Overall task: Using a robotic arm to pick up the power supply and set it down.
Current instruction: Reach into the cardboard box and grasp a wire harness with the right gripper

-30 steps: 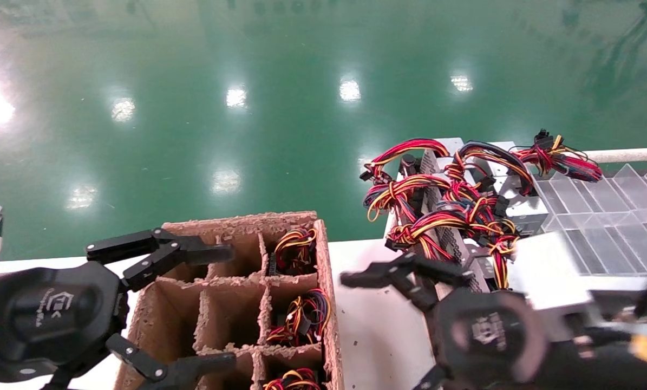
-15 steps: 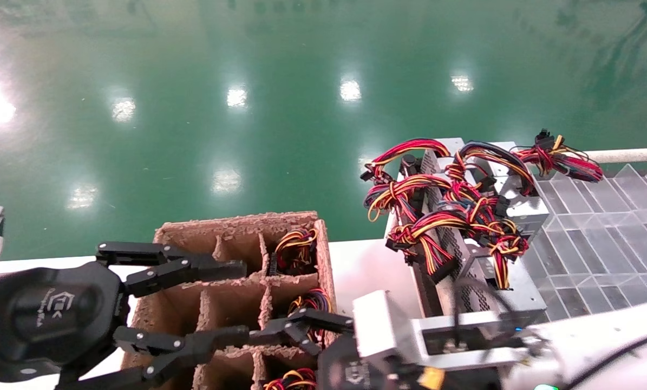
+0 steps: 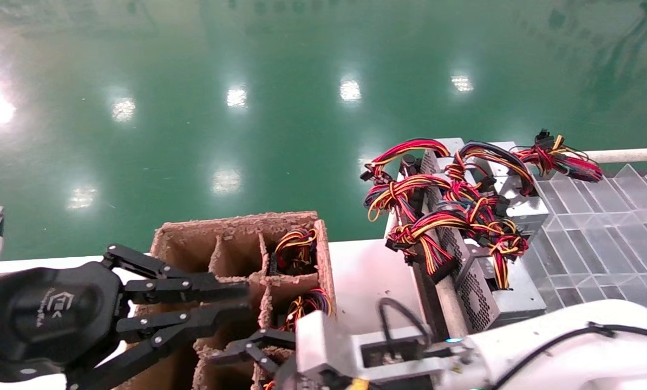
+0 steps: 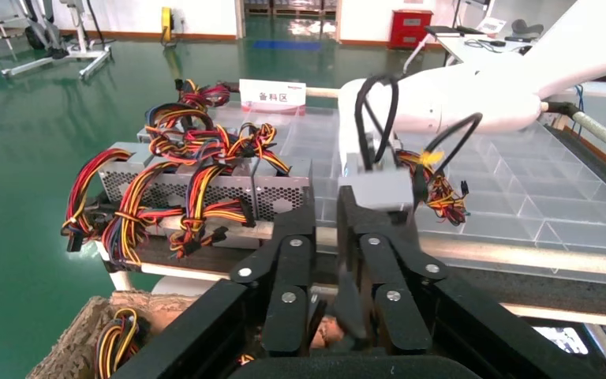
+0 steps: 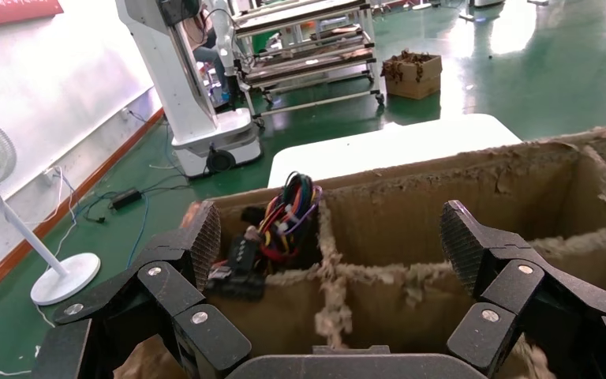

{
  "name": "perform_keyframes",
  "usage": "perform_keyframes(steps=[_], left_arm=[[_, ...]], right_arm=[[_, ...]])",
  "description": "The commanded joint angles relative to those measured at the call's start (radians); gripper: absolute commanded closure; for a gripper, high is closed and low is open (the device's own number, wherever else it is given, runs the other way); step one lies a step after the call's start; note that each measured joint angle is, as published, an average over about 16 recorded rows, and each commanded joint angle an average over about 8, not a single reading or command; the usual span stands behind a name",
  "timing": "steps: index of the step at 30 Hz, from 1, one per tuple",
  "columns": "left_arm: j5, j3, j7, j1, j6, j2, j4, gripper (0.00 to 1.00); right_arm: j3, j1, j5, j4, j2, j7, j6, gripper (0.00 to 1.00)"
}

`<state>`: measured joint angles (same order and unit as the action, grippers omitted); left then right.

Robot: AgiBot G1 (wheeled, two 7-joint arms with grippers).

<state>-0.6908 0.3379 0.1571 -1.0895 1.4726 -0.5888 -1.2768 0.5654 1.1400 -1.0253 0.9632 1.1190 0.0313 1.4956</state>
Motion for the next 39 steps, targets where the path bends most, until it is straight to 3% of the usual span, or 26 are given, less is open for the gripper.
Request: perform_keyframes(steps=[1,16,24,25,32,33,39], left_arm=[[0.000,0.000,0.000,0.000,0.000,0.000,0.000,1.00],[0.000,0.000,0.000,0.000,0.000,0.000,0.000,1.00],[0.000,0.001,0.000,0.000,0.000,0.000,0.000,1.00],[0.000,0.001,0.000,0.000,0.000,0.000,0.000,1.00],[0.000,0.001,0.000,0.000,0.000,0.000,0.000,1.00],[0.001,0.001,0.000,0.000,0.000,0.000,0.000,1.00],[0.001,0.001,0.000,0.000,0.000,0.000,0.000,1.00]], right_arm=[[0.007,0.003,-0.010,-0.017,0.024,-0.011,-0.009,0.00],[0.076,0.094,-0.063,-0.277,0.198,-0.116,0.043,0.00],[0.160,0.124,-0.047,-0.322,0.236,-0.151,0.048,0.02],[0.174,0.126,-0.040,-0.320,0.238,-0.153,0.045,0.11],[0.270,0.140,0.014,-0.311,0.243,-0.171,0.015,0.96],[0.282,0.143,0.022,-0.311,0.243,-0.175,0.011,1.00],[0.351,0.159,0.068,-0.322,0.243,-0.195,-0.008,1.00]])
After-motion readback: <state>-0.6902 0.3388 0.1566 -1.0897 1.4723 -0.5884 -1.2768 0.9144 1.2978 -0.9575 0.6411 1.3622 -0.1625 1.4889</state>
